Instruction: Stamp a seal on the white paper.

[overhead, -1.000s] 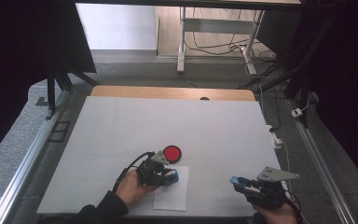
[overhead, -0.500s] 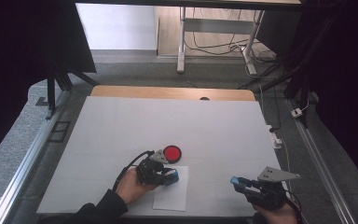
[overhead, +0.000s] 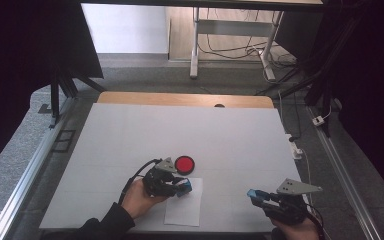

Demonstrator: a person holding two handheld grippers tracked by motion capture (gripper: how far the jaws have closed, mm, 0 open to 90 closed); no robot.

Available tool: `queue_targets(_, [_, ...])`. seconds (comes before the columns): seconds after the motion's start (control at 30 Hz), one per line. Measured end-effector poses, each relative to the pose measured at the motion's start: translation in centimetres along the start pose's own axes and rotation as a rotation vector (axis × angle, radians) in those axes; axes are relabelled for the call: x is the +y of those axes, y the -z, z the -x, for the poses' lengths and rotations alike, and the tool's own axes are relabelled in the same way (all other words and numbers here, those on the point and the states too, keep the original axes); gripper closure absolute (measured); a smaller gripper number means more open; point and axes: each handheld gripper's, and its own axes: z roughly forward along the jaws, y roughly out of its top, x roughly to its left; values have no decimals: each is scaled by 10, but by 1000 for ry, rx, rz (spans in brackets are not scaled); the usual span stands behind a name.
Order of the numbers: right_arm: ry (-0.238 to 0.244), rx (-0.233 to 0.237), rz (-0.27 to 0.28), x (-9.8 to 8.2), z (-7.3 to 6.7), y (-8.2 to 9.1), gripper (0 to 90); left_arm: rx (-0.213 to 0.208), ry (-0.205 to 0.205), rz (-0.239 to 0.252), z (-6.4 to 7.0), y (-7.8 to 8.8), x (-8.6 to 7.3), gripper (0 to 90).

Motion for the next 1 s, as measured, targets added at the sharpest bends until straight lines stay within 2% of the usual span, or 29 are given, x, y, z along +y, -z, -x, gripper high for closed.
queue_targets(0.43, [-9, 15, -2, 0, 1, 0, 683, -13, -14, 77, 3, 23, 4, 696])
queue_targets(1.0, [-12, 17, -3, -1, 1, 0, 683, -38, -57, 184, 8, 56, 11, 696])
